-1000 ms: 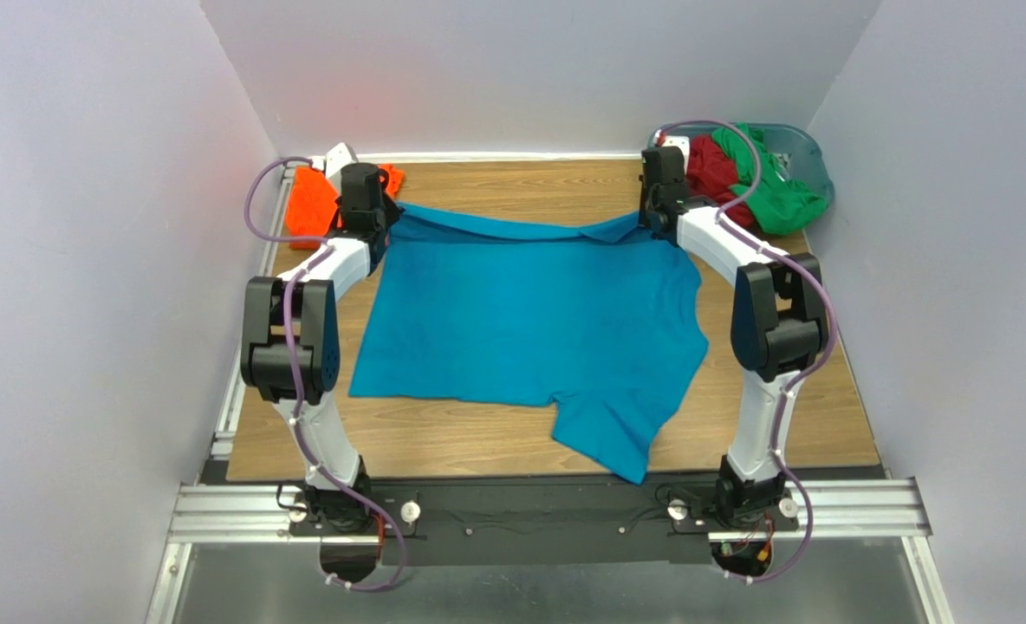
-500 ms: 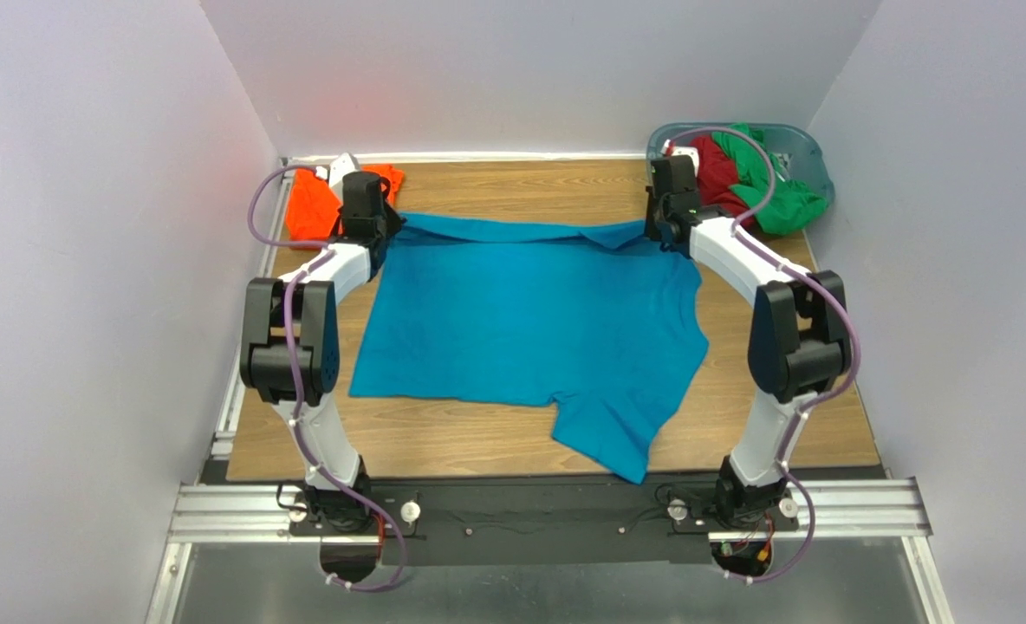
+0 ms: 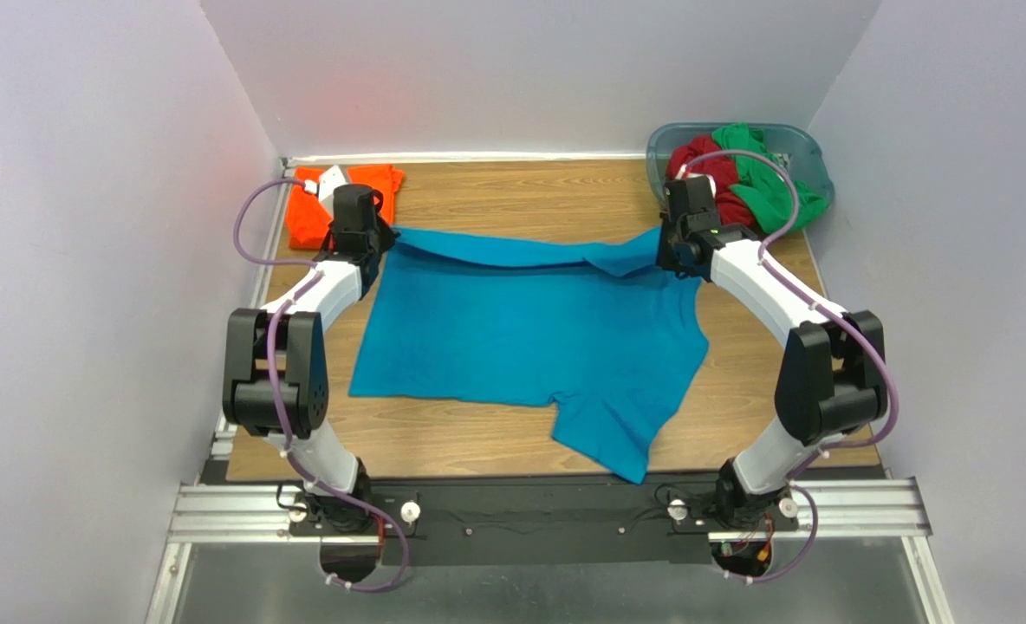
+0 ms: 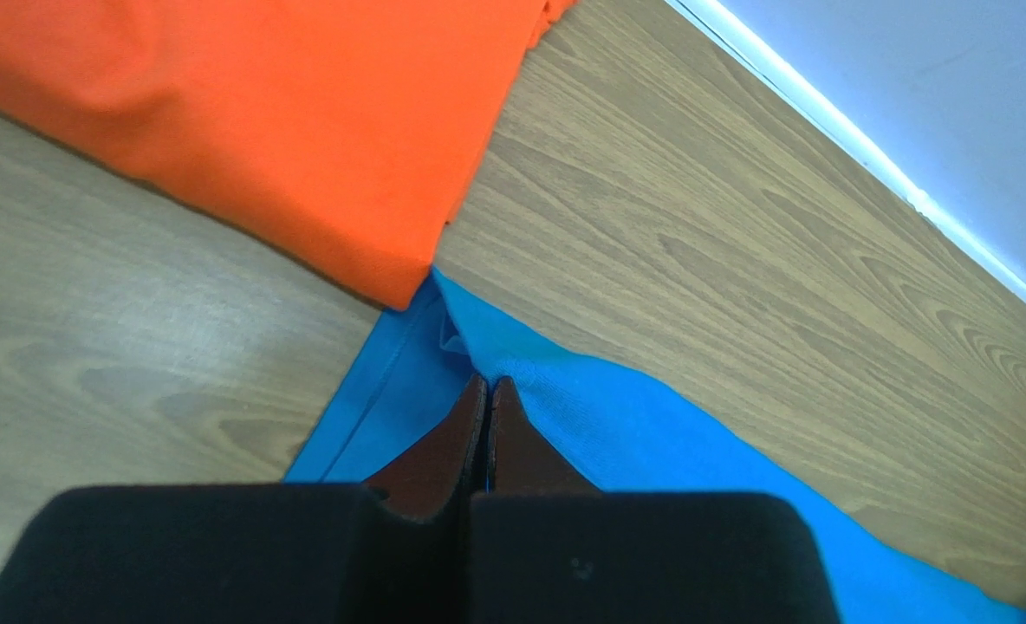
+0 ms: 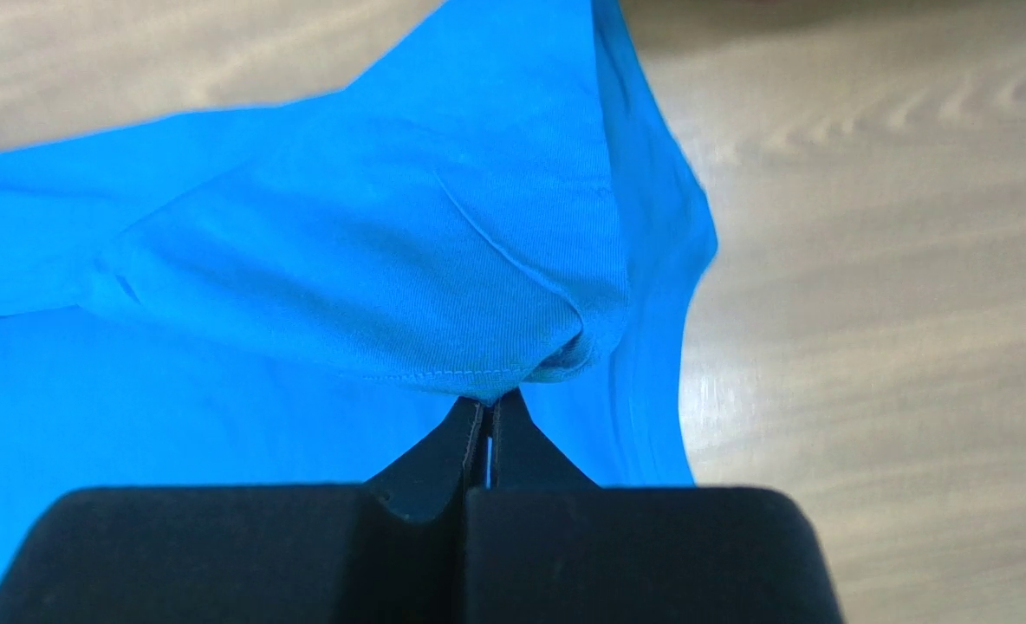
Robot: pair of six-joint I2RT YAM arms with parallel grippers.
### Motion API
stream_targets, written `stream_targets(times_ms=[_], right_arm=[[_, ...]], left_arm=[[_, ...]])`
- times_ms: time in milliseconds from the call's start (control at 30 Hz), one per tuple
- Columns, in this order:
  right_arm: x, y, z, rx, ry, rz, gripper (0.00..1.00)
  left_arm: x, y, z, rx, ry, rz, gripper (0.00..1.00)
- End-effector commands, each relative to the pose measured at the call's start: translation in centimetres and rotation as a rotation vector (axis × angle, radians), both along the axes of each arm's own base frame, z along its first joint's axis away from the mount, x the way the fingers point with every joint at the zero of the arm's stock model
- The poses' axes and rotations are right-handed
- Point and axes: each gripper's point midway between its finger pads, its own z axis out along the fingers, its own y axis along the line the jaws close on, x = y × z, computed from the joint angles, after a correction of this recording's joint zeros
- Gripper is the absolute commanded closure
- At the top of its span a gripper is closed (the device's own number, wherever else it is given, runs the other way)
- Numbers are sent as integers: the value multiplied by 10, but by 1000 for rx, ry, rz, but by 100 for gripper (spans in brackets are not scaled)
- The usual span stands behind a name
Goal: Fold and stack the t-shirts
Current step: Fold the tshirt
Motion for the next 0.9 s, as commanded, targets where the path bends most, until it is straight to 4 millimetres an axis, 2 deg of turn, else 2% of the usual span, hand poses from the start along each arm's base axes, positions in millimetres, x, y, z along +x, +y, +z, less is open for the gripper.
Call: stream_targets(times_ms=[0, 133, 267, 467, 633, 867], right_arm=[[-30, 7, -7, 32, 74, 12, 98], [-52, 9, -11, 15, 119, -32, 98], [-81, 25, -17, 71, 179, -41, 96], [-112, 48, -31, 114, 252, -19, 96], [-127, 55, -43, 122, 308, -3, 95], [-136, 62, -48, 150, 348, 39, 94]], left_arm=[[-14, 13, 4, 21, 13, 58, 100], [-20, 16, -1, 29, 33, 67, 100], [-25, 17, -8, 27, 51, 72, 100], [-30, 21, -17, 26, 76, 88, 100], [-31, 29, -17, 38, 86, 112, 100], [-33, 32, -20, 39, 99, 113, 100]])
